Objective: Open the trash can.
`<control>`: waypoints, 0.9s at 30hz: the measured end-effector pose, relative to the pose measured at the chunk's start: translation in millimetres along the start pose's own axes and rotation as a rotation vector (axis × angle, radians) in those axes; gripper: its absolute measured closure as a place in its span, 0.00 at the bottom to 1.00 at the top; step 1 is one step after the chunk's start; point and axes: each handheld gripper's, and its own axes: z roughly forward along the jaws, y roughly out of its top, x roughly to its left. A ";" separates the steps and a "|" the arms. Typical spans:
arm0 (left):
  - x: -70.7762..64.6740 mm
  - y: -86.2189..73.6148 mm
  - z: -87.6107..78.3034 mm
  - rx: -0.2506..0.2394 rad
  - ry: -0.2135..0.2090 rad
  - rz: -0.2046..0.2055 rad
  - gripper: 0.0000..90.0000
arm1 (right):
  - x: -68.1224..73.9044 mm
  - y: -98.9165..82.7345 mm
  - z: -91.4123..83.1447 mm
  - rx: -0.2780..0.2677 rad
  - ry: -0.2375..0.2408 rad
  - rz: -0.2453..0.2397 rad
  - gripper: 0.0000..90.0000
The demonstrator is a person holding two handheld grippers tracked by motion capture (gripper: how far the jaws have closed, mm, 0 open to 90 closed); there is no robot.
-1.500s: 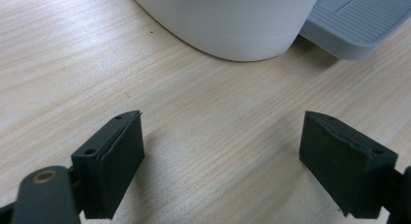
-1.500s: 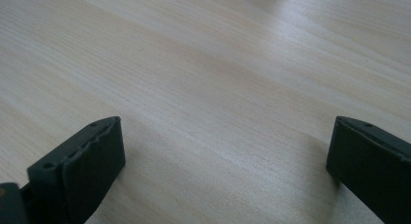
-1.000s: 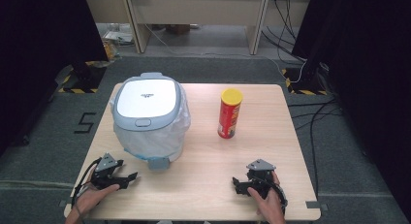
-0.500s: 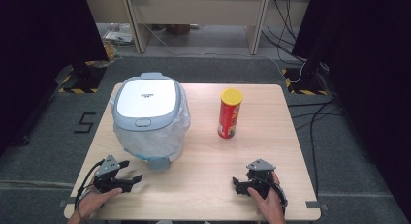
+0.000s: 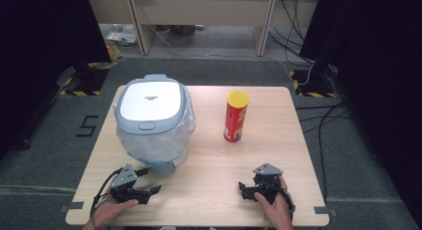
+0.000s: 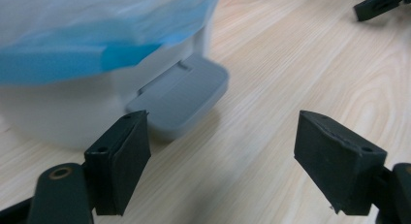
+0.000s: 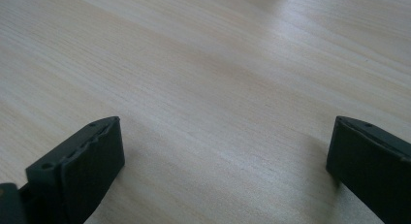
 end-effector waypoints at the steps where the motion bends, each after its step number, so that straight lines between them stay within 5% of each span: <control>1: -1.6 1.3 1.4 0.003 -0.004 0.003 0.22 | 0.0 0.0 0.0 0.000 0.000 0.000 0.00; 12: -11.1 8.5 20.3 0.034 -0.014 0.029 0.22 | 0.1 -0.1 0.1 -0.001 0.000 0.000 0.00; 21: -22.4 9.6 35.8 0.032 0.063 0.084 0.21 | 0.1 0.0 0.1 -0.001 0.000 0.000 0.00; 27: -21.4 9.0 36.8 0.047 0.067 0.102 0.23 | 0.1 -0.1 0.1 -0.001 -0.001 -0.001 0.00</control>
